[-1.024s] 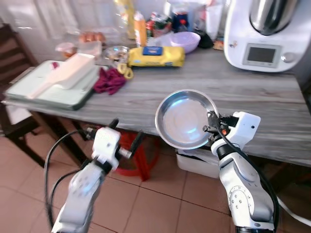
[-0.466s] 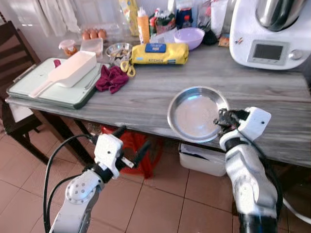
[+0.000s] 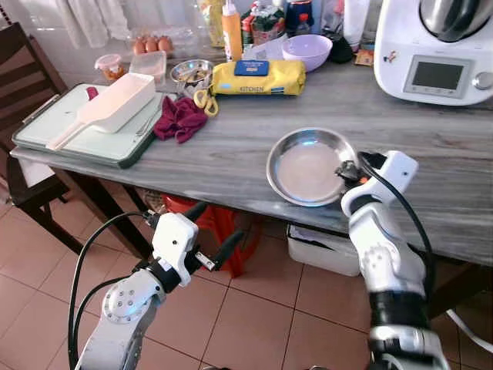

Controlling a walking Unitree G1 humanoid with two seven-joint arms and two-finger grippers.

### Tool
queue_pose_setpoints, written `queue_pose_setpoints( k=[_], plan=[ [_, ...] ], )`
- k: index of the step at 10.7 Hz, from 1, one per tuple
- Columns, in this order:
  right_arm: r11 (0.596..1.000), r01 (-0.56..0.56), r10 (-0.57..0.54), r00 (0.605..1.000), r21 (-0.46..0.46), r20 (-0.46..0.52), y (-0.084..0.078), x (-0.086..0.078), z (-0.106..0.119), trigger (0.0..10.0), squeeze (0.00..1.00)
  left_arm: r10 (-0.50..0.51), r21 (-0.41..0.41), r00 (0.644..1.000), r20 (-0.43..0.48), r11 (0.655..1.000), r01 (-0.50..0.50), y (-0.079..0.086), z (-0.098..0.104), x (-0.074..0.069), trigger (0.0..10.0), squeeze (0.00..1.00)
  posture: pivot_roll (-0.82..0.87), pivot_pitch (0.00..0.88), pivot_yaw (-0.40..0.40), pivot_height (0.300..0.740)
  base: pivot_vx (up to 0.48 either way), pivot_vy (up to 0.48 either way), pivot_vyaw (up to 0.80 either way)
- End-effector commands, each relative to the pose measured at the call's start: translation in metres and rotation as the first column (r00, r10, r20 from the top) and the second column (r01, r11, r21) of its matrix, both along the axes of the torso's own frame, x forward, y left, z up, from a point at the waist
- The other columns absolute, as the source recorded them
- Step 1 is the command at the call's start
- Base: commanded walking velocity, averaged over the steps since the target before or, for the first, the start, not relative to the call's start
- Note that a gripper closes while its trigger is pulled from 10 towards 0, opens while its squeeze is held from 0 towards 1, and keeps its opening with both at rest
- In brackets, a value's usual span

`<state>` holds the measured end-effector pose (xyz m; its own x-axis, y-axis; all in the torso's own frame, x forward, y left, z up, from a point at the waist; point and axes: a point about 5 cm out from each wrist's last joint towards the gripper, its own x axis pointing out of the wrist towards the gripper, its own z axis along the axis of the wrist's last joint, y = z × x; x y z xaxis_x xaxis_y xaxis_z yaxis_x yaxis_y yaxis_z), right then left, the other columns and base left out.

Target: Setting the table

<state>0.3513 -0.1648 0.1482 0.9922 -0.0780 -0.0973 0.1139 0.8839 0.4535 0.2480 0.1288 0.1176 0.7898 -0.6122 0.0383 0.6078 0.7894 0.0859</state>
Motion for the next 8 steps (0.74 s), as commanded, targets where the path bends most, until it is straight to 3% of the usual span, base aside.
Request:
queue_pose_setpoints(
  k=[1, 5, 8],
  plan=[
    [1.0, -0.005, 0.005, 1.0, 0.017, 0.016, 0.003, 0.006, 0.005, 10.0, 0.0, -0.006, 0.008, 1.0, 0.005, 1.0, 0.006, 0.002, 0.003, -0.001, 10.0, 0.0, 0.0, 0.139, 0.108, 0.74, 0.0, 0.0, 0.0],
    [0.994, 0.01, -0.01, 1.0, 0.108, -0.006, 0.004, 0.024, 0.005, 10.0, 0.0, -0.007, -0.001, 1.0, 0.01, 1.0, 0.007, -0.003, 0.003, 0.0, 10.0, 0.0, 0.0, 0.125, 0.105, 0.74, 0.0, 0.0, 0.0],
    [0.991, -0.008, 0.014, 0.999, 0.136, -0.048, 0.016, 0.036, 0.006, 10.0, 0.0, -0.007, -0.001, 1.0, 0.012, 1.0, 0.007, -0.005, 0.003, 0.002, 10.0, 0.0, 0.0, 0.123, 0.104, 0.74, 0.0, 0.0, 0.0]
  ],
)
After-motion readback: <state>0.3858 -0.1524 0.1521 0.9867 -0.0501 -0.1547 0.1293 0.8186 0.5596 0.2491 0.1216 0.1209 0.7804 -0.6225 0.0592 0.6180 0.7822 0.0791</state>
